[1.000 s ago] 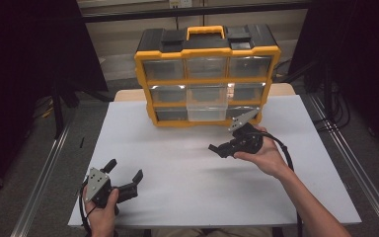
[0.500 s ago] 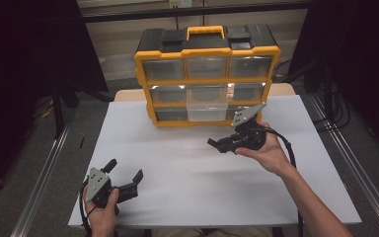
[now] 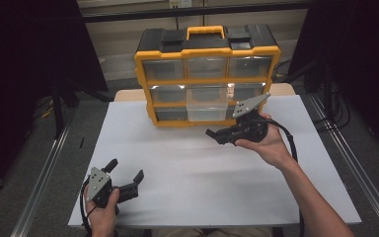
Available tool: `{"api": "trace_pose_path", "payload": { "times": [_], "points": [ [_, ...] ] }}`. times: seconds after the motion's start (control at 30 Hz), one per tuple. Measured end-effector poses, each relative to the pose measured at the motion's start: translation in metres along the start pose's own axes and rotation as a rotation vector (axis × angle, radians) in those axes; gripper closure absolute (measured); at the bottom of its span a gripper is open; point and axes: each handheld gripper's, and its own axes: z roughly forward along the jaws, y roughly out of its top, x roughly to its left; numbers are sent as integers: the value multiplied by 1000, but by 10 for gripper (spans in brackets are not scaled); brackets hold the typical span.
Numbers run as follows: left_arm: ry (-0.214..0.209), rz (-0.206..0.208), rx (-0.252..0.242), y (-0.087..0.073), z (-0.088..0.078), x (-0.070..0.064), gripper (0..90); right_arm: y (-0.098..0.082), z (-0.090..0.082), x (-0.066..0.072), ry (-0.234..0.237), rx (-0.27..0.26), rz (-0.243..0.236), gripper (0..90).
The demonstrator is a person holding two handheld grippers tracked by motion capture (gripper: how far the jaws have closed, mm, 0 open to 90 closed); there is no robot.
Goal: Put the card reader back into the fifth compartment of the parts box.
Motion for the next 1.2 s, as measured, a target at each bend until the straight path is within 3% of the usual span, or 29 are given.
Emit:
{"api": "trace_pose_path", "payload": {
  "times": [0.6, 1.2],
  "points": [
    [0, -2, -2, 0, 0, 0, 24, 33, -14, 0, -27, 4, -51, 738],
    [-2, -4, -3, 0, 0, 0, 25, 63, -27, -9, -46, -14, -55, 738]
  ]
}}
